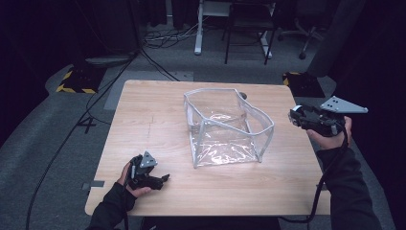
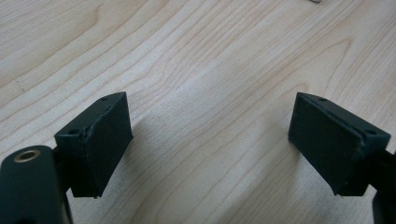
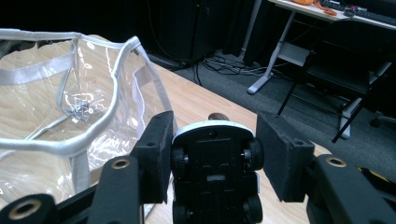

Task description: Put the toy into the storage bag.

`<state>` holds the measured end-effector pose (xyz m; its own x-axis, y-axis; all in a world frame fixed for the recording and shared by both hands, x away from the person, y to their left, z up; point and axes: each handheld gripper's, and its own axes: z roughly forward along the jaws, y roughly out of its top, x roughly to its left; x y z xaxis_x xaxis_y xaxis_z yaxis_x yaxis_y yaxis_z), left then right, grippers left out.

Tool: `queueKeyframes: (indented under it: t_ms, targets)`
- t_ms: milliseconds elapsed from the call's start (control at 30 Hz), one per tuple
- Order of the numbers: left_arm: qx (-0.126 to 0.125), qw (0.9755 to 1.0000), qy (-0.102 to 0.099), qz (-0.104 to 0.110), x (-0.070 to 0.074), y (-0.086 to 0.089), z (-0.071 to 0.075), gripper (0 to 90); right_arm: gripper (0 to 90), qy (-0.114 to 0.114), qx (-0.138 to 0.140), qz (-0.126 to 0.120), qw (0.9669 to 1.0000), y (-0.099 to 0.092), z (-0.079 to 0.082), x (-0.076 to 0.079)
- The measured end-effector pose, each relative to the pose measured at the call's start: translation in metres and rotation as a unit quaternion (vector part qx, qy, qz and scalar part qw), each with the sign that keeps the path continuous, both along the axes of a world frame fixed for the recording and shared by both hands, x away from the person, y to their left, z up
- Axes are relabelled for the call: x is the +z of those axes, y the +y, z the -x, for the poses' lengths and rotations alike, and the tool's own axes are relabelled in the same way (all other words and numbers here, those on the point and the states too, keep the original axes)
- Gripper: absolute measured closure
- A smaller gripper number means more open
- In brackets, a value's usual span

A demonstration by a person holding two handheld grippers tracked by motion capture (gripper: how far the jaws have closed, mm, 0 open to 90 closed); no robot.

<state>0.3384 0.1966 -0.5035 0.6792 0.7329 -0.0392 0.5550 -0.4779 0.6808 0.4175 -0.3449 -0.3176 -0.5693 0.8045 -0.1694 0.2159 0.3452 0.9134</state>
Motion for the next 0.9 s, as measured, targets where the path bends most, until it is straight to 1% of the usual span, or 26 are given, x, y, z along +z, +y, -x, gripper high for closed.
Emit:
queueKeyframes:
  t_ms: [67,100,133,200,433,633,700,733,833,900]
  targets:
    - [0.000,1.0000,0.000,0.000,0.000,0.000,0.000,13.7,48.7,0.000,-0.001,-0.001,1.0000,0.001,0.000,0.001]
    - [0.000,1.0000,0.000,0.000,0.000,0.000,0.000,13.7,48.7,-0.003,0.000,0.001,1.0000,0.001,0.000,0.002]
    - [0.000,1.0000,0.000,0.000,0.000,0.000,0.000,13.7,48.7,0.000,0.000,-0.001,1.0000,0.002,0.000,0.003]
    - [0.000,1.0000,0.002,0.000,0.000,0.000,0.000,13.7,48.7,-0.006,0.003,-0.003,1.0000,0.004,-0.001,0.008]
    - [0.000,1.0000,0.003,0.000,0.000,0.000,0.000,13.7,48.7,-0.011,0.006,-0.003,0.9999,0.009,-0.003,0.017]
    - [0.002,1.0000,0.000,-0.002,0.001,0.000,0.000,13.7,48.7,-0.019,0.011,-0.007,0.9997,0.015,-0.003,0.026]
    - [0.001,1.0000,0.000,-0.003,0.001,0.000,0.000,13.7,48.7,-0.019,0.013,-0.007,0.9997,0.017,-0.004,0.028]
    - [0.002,1.0000,0.000,-0.002,0.000,0.000,0.000,13.7,48.7,-0.022,0.014,-0.003,0.9997,0.017,-0.004,0.030]
    - [0.002,1.0000,0.000,-0.002,0.001,0.000,0.000,13.7,48.7,-0.024,0.015,-0.007,0.9996,0.021,-0.004,0.034]
    - [0.002,1.0000,0.001,-0.002,0.000,0.000,0.000,13.7,48.7,-0.027,0.017,-0.004,0.9995,0.023,-0.005,0.037]
